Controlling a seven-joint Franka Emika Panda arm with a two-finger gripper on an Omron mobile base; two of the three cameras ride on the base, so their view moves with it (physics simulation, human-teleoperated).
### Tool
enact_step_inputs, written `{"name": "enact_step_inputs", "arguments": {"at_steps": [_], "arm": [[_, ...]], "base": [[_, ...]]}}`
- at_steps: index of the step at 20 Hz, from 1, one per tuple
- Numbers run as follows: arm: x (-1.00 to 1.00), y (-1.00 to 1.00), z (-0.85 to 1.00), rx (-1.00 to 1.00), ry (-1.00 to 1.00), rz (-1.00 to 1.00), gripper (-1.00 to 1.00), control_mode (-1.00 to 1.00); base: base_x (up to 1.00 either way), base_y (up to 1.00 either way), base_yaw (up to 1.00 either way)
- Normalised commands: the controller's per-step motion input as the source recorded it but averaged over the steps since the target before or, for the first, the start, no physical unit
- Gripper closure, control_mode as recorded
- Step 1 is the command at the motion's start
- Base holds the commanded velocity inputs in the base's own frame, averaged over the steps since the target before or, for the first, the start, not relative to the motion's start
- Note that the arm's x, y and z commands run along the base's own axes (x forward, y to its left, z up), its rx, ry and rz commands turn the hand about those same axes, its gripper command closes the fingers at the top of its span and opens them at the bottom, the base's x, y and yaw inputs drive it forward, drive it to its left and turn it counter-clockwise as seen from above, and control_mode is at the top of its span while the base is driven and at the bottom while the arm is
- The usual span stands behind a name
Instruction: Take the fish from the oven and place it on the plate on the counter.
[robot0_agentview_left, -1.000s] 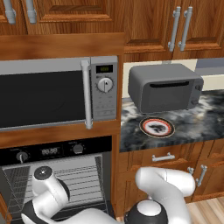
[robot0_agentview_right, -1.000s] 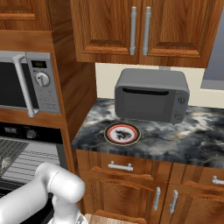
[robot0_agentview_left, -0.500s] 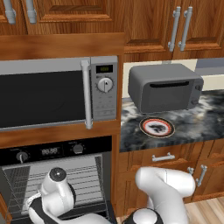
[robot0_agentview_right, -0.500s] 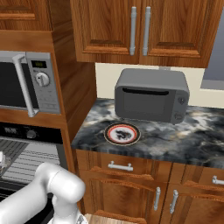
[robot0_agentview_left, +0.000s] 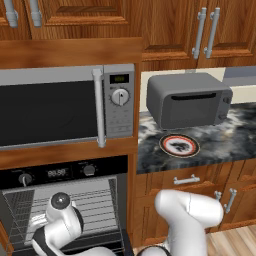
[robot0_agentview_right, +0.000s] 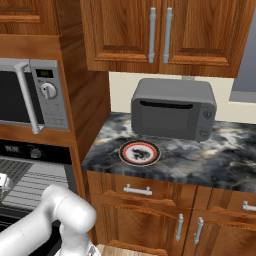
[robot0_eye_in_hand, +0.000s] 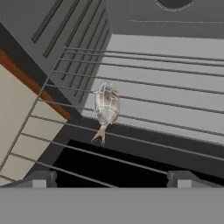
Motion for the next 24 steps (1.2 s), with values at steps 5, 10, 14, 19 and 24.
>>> {"name": "enact_step_inputs", "arguments": {"at_steps": [5, 10, 14, 19, 24], "arm": [[0.18, 0.00, -0.14, 0.00, 0.07, -0.04, -1.00, -1.00], [0.11, 0.00, -0.50, 0.02, 0.12, 0.00, -1.00, -1.00], [0.30, 0.00, -0.63, 0.00, 0.05, 0.00, -1.00, -1.00], [0.38, 0.06, -0.40, 0.00, 0.01, 0.00, -1.00, -1.00], [0.46, 0.31, -0.09, 0.00, 0.09, 0.00, -1.00, -1.00]], "base": [[0.00, 0.00, 0.00], [0.00, 0.00, 0.00], [0.00, 0.00, 0.00], [0.00, 0.00, 0.00], [0.00, 0.00, 0.00]]}}
